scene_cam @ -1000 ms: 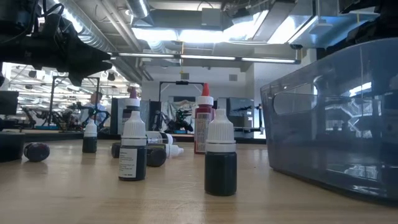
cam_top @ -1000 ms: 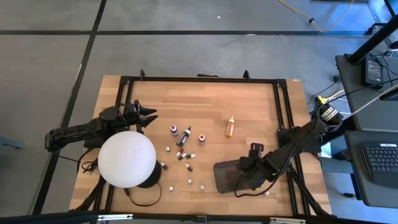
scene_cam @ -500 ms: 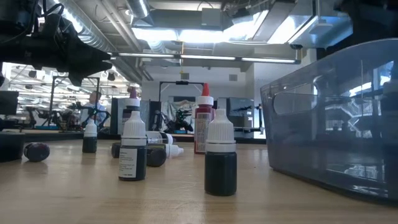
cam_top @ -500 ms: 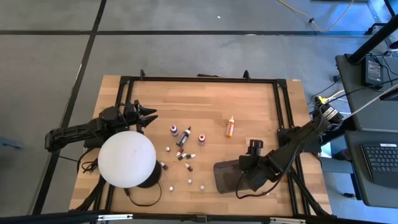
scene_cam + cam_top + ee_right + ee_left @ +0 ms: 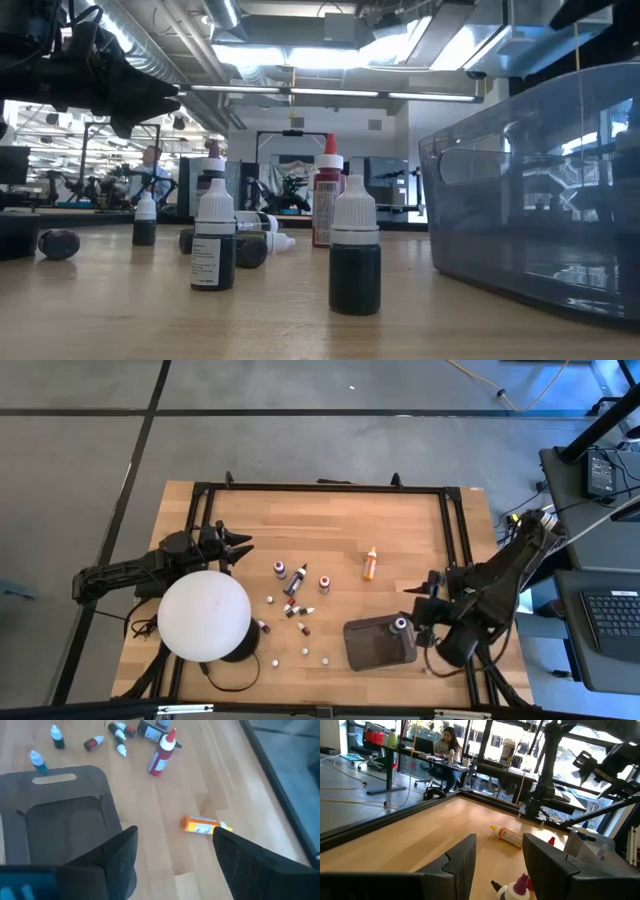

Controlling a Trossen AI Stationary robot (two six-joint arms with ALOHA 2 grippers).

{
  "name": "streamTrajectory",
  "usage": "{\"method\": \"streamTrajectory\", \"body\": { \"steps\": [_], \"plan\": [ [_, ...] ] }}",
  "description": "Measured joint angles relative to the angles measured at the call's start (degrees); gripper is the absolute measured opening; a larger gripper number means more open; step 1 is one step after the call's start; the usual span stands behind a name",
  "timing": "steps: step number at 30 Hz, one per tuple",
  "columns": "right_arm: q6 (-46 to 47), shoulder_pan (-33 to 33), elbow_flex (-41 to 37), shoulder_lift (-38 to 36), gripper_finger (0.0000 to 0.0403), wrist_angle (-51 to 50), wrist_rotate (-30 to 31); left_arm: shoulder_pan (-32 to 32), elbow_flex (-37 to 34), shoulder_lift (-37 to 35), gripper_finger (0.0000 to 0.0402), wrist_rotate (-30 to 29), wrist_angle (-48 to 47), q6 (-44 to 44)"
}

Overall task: Pick & Place food coloring
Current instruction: Put the large purple food coloring bottle into the bin

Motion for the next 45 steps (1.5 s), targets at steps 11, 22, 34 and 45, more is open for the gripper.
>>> {"method": "streamTrajectory", "body": {
  "steps": [11, 22, 34, 45],
  "plan": [
    [-13.48, -0.32, -16.75, -18.56, 0.026, 19.47, 5.69, 0.0, -0.01, 0.0, 0.0161, 0.8, -0.03, 0.0],
    [-18.16, -0.32, -20.32, -23.48, 0.026, 24.65, 6.93, 0.0, -0.01, 0.01, 0.0233, 1.43, -0.04, -1.52],
    [-21.36, -2.74, -20.32, -23.48, 0.026, 24.55, 8.84, 0.0, 0.35, 8.38, 0.0232, -0.74, 3.13, -4.36],
    [-22.94, -8.48, -20.32, -23.46, 0.026, 24.53, 8.77, 0.0, 7.26, 32.9, 0.0231, 2.99, 12.45, 1.17]
  ]
}}
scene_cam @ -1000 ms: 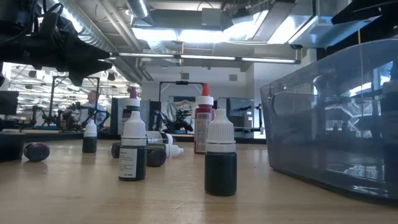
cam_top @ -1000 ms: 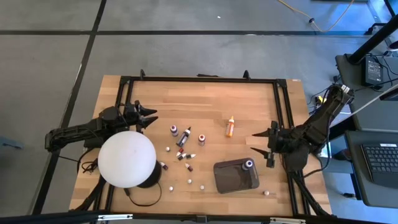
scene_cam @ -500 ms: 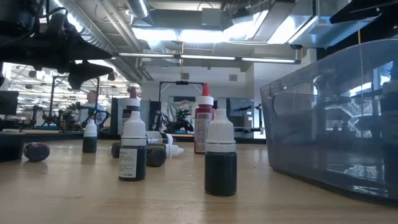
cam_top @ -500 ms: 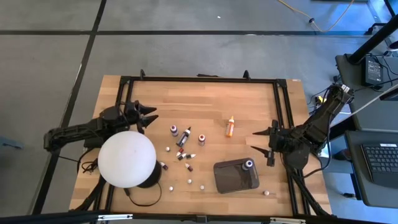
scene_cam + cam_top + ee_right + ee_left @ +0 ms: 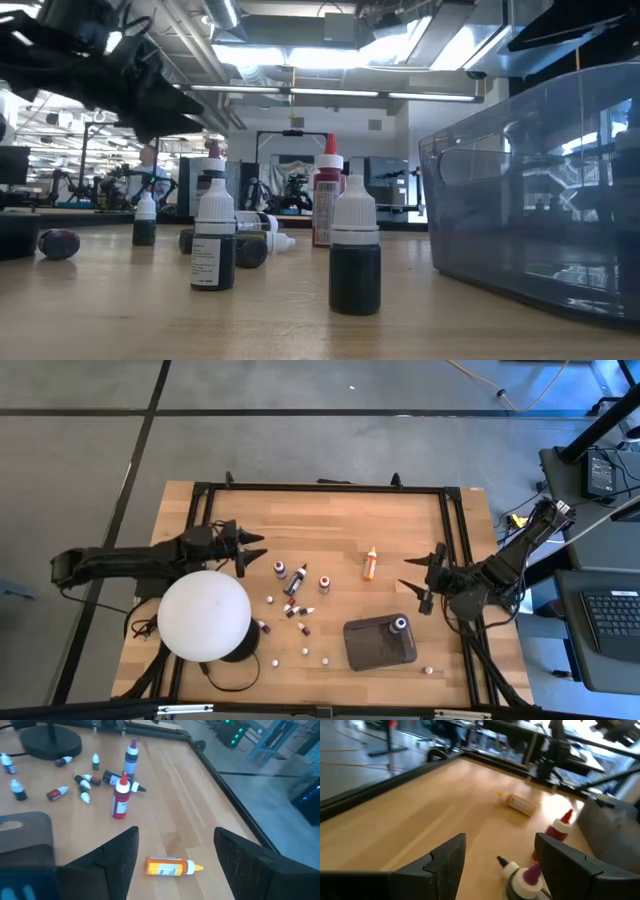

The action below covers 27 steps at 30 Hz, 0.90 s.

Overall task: Pick & Place food coloring
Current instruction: Put the large purple food coloring bottle into the bin

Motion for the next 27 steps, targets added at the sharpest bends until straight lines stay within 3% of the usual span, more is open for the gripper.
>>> {"method": "streamTrajectory", "body": {
  "steps": [5, 15, 20, 27],
  "plan": [
    [-1.22, -0.96, 0.0, 0.0, 0.026, 0.0, -0.2, -0.83, 0.06, 10.64, 0.0231, 7.24, 9.99, 3.76],
    [-1.22, -1.16, 0.0, 0.01, 0.026, 0.0, -0.23, -5.09, 0.06, 23.93, 0.0229, 7.0, 23.49, 11.62],
    [-1.22, -1.16, 0.0, 0.02, 0.026, 0.02, -0.21, -6.66, 0.06, 27.85, 0.023, 3.13, 24.84, 13.4],
    [-1.22, -1.16, 0.0, 0.0, 0.026, 0.0, -0.2, -7.57, 0.06, 32.45, 0.0229, 2.96, 24.92, 12.31]
  ]
}}
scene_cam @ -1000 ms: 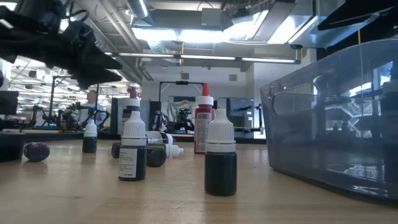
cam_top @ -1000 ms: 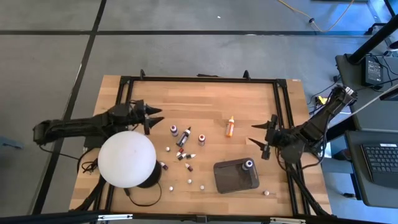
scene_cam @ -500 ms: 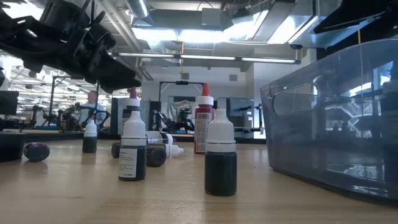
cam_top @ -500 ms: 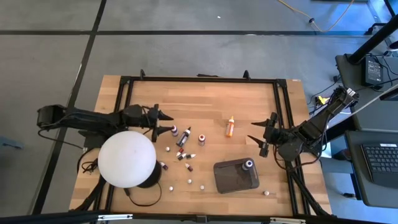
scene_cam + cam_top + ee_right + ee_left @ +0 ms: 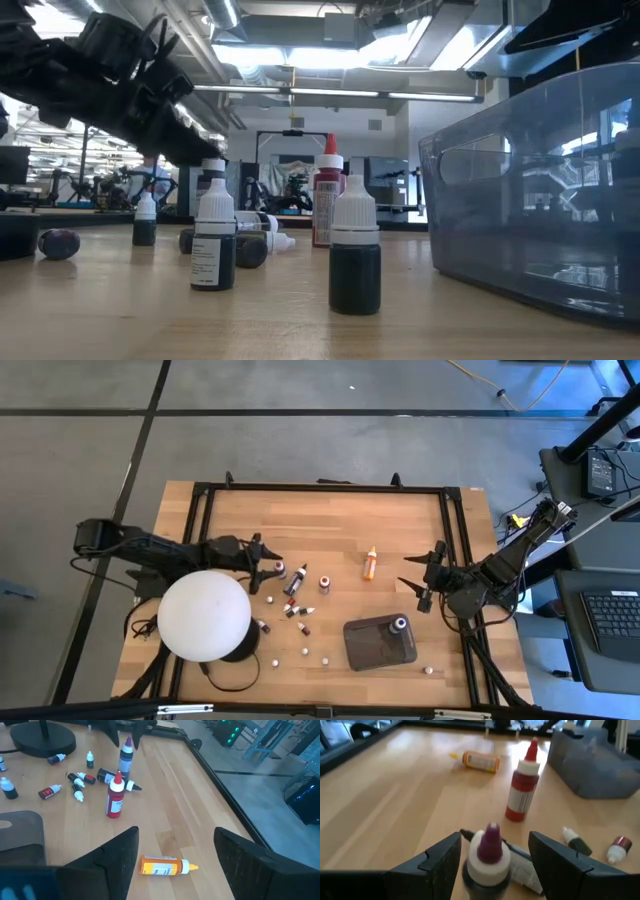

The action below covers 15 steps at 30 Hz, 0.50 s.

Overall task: Pick & Place food coloring
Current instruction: Put the large purple food coloring bottle into the bin

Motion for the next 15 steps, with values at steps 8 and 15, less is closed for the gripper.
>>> {"method": "streamTrajectory", "body": {
  "steps": [8, 15],
  "plan": [
    [0.0, 0.0, 0.0, 0.01, 0.026, 0.0, 0.0, -0.01, 0.0, 2.97, 0.0222, -0.71, 0.38, 0.01],
    [-0.21, 0.0, 0.0, 0.02, 0.026, 0.0, 0.0, -0.01, 0.0, 3.19, 0.0181, -2.94, 0.39, 0.09]
  ]
}}
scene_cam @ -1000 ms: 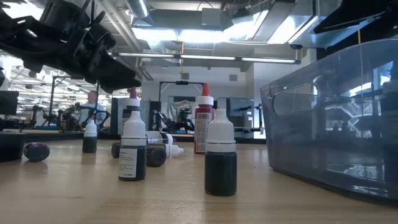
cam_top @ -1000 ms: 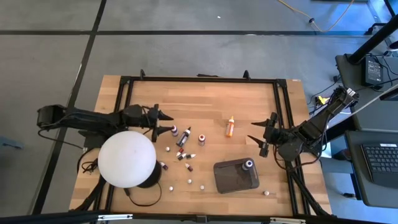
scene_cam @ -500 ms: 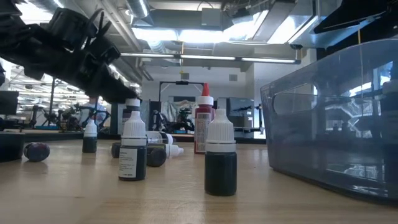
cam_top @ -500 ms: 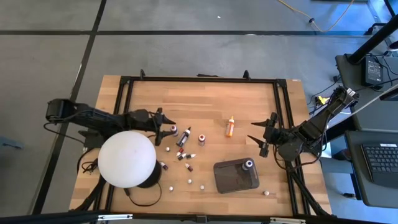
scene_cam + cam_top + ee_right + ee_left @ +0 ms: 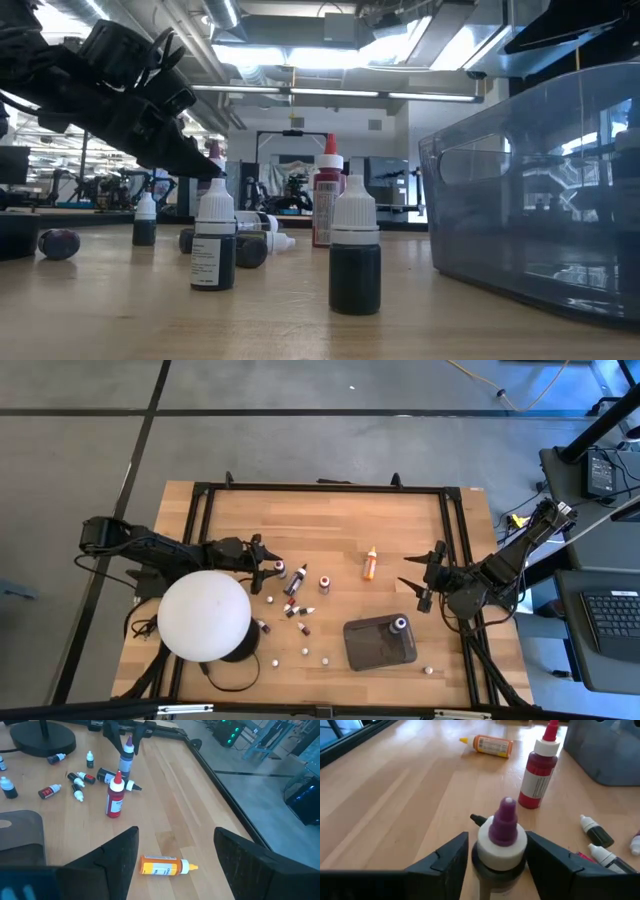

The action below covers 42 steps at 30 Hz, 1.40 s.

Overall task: Pick & Place food coloring
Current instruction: Put the large purple food coloring bottle into the bin

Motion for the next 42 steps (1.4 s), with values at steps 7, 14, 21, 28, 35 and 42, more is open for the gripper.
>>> {"method": "streamTrajectory", "body": {
  "steps": [7, 14, 21, 28, 35, 42],
  "plan": [
    [-0.01, 0.0, 0.0, 0.0, 0.026, 0.0, 0.0, 0.01, 0.04, -0.03, 0.0126, -0.17, 0.82, 0.12],
    [0.05, 0.0, 0.0, 0.0, 0.026, 0.0, 0.02, 0.0, 1.22, 0.02, 0.0116, -0.13, 4.81, 0.92],
    [0.14, 0.0, 0.0, 0.0, 0.026, 0.0, 0.02, 0.0, 7.03, 0.02, 0.0118, 1.38, 5.07, 0.61],
    [0.17, 0.0, 0.0, 0.0, 0.026, 0.0, 0.02, 0.0, 16.3, 0.13, 0.0117, 4.61, -1.13, 0.02],
    [0.19, 0.0, -0.02, 0.03, 0.026, 0.05, 0.05, 0.01, 28.12, 6.86, 0.0116, 8.73, -7.44, 2.67],
    [0.45, 0.0, -0.02, 0.07, 0.026, 0.5, 0.04, -0.19, 39.21, 19.53, 0.0118, 18.12, -7.82, 4.99]
  ]
}}
